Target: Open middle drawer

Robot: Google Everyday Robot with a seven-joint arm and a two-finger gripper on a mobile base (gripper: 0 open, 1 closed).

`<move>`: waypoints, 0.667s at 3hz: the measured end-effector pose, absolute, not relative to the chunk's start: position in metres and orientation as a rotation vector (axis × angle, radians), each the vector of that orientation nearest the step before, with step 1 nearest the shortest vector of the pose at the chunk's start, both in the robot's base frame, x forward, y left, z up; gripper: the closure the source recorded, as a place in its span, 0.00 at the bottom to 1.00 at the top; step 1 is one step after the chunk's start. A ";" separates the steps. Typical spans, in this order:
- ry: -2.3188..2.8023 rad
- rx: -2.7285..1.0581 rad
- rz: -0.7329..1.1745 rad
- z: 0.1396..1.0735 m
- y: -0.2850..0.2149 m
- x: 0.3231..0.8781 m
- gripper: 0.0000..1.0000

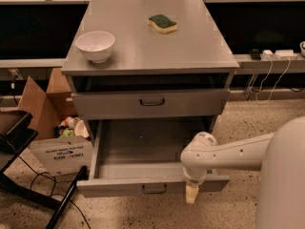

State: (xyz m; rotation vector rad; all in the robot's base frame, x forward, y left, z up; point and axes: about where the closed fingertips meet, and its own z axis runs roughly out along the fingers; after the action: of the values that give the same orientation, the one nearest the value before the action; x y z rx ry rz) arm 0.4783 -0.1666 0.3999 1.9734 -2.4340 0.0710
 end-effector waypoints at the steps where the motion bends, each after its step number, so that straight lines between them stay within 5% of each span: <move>1: -2.458 1.890 -0.008 0.383 -0.169 0.445 0.42; 2: -2.458 1.890 -0.008 0.387 -0.168 0.447 0.66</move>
Offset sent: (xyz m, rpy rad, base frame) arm -0.3138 -0.0929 -0.0093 -0.0602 0.2973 -0.3551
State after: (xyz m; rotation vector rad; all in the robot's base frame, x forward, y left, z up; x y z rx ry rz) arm 0.4472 -0.1679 0.3867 1.8897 -2.4577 -0.0082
